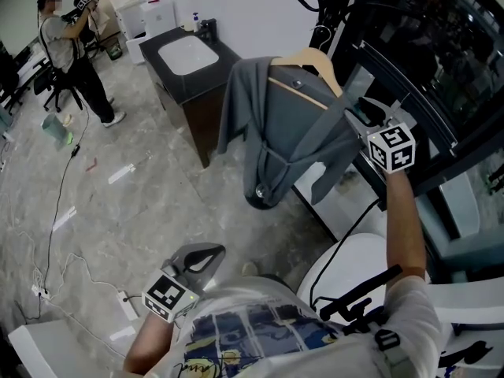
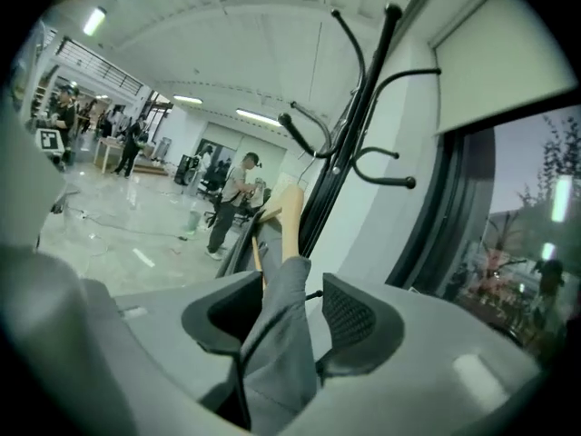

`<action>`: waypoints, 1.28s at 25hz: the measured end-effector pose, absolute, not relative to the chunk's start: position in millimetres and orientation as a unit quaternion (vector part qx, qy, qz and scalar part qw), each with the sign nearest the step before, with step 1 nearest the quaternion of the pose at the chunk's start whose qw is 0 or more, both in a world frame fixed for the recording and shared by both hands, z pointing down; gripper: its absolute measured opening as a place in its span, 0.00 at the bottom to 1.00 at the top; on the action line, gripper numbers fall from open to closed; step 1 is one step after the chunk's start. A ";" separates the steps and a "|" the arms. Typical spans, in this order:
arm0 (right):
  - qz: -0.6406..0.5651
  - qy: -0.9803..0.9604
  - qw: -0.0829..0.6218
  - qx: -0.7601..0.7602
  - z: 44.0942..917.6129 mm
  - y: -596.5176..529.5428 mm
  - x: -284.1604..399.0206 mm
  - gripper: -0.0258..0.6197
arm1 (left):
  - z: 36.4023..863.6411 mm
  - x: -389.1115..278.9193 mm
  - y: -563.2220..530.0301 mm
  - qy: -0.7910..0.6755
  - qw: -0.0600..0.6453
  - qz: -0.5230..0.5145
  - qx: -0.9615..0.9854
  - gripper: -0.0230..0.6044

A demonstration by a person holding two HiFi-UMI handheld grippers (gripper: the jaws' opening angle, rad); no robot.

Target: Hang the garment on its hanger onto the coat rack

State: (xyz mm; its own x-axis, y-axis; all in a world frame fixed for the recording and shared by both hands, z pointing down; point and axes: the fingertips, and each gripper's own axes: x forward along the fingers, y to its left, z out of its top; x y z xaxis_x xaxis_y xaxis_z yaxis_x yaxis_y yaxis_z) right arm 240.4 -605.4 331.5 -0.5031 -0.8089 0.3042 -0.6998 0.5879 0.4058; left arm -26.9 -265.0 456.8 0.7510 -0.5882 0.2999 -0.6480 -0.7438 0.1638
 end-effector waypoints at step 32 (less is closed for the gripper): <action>0.049 -0.906 0.148 0.393 440.9 -158.1 57.2 0.04 | 458.3 -96.6 -95.0 -0.274 0.103 0.097 0.951 0.04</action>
